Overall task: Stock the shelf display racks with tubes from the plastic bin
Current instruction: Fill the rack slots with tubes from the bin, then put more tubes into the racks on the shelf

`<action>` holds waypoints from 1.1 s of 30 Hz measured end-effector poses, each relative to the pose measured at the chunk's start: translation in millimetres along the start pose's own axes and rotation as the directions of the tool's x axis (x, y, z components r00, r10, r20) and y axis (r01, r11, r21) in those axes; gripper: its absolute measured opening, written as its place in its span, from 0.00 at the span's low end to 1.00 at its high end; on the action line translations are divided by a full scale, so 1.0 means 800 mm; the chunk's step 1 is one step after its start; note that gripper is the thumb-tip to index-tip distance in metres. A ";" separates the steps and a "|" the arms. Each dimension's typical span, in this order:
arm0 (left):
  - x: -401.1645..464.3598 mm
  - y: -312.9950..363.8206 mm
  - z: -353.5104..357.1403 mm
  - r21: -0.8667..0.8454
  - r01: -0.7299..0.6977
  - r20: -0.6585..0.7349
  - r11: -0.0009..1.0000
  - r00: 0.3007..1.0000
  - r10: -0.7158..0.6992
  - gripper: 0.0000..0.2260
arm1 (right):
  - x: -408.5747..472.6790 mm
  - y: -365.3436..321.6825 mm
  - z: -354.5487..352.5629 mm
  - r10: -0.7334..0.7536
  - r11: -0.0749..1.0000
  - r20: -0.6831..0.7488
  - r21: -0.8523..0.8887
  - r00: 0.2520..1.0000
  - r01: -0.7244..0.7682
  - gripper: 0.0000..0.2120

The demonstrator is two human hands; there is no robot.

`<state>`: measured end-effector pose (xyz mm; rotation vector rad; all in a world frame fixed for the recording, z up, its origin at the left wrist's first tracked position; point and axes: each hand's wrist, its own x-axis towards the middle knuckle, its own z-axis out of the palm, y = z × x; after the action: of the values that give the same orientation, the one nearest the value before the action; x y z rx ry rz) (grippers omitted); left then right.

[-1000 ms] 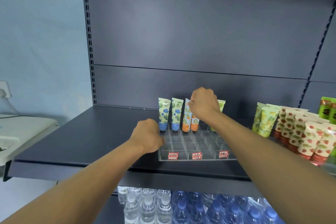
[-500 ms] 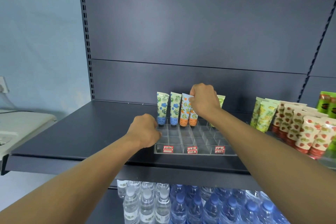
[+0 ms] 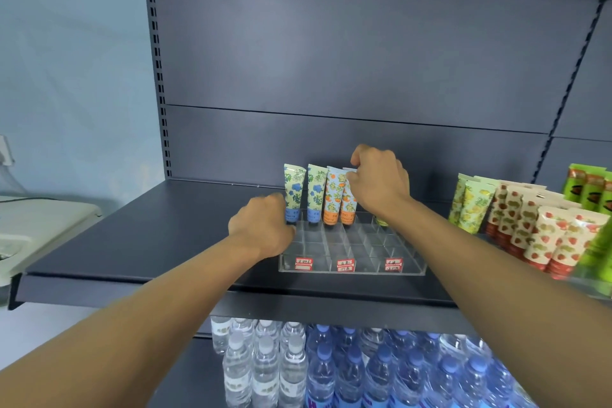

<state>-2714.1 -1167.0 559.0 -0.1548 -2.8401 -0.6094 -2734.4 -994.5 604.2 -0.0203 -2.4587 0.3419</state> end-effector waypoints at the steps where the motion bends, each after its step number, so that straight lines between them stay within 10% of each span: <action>1: -0.001 0.004 -0.003 0.004 -0.029 -0.026 1.000 0.999 0.029 0.17 | -0.006 0.002 -0.006 -0.022 1.000 0.000 0.002 1.000 0.022 0.07; 8: -0.014 0.063 -0.010 -0.042 -0.225 -0.061 0.973 0.973 0.222 0.18 | -0.066 0.043 -0.053 -0.105 0.994 0.233 -0.007 0.967 0.110 0.23; 20: -0.182 0.189 0.075 -0.168 -0.312 -0.071 0.935 0.950 0.304 0.14 | -0.239 0.181 -0.118 -0.088 0.992 0.230 0.109 0.969 0.064 0.21; 33: -0.337 0.157 0.299 -0.112 -0.114 0.435 0.987 0.887 0.152 0.14 | -0.466 0.305 -0.024 0.033 0.987 0.653 0.100 0.757 -0.128 0.21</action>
<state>-2483.1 -968.3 329.5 -0.5694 -3.1986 -0.7453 -2445.2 -790.7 332.8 0.0636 -3.1278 0.6498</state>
